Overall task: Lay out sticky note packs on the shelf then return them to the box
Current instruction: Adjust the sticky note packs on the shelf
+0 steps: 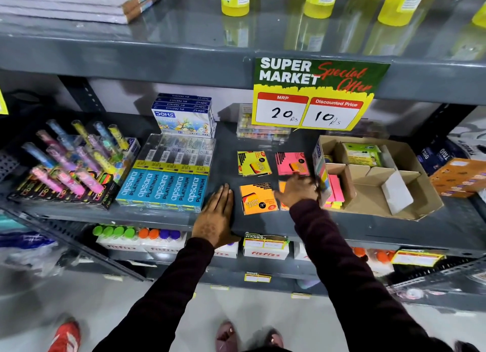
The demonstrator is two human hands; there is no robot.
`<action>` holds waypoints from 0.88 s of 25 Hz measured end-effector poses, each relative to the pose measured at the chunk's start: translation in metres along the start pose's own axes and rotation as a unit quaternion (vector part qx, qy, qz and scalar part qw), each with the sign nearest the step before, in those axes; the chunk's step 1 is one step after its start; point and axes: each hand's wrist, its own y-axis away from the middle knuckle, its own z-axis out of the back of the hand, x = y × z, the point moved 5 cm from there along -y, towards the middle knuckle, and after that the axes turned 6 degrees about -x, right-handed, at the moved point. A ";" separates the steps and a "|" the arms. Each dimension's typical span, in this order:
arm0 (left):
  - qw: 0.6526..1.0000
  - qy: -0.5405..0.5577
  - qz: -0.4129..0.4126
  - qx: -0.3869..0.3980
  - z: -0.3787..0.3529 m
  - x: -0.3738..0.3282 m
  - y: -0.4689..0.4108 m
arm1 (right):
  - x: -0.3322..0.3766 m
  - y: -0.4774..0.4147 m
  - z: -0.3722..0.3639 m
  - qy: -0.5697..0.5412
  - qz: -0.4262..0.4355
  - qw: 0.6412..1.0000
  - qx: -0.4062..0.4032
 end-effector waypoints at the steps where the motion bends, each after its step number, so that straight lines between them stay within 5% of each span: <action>1: 1.000 -0.020 0.002 0.006 -0.001 0.001 0.000 | -0.005 0.009 -0.006 0.001 -0.005 1.000 0.007; 7: 0.998 -0.063 -0.011 -0.012 -0.001 -0.001 0.001 | -0.007 0.021 0.002 -0.026 -0.022 0.999 -0.026; 11: 1.000 0.001 0.013 -0.003 0.004 -0.002 0.000 | 0.005 0.030 0.022 -0.046 0.016 0.992 -0.116; 16: 1.000 0.019 0.008 -0.004 0.002 -0.002 0.000 | 0.051 0.051 -0.003 -0.050 0.113 0.990 -0.073; 22: 0.999 0.037 0.010 -0.006 0.006 -0.003 0.001 | 0.054 0.058 -0.028 -0.005 0.110 0.993 -0.045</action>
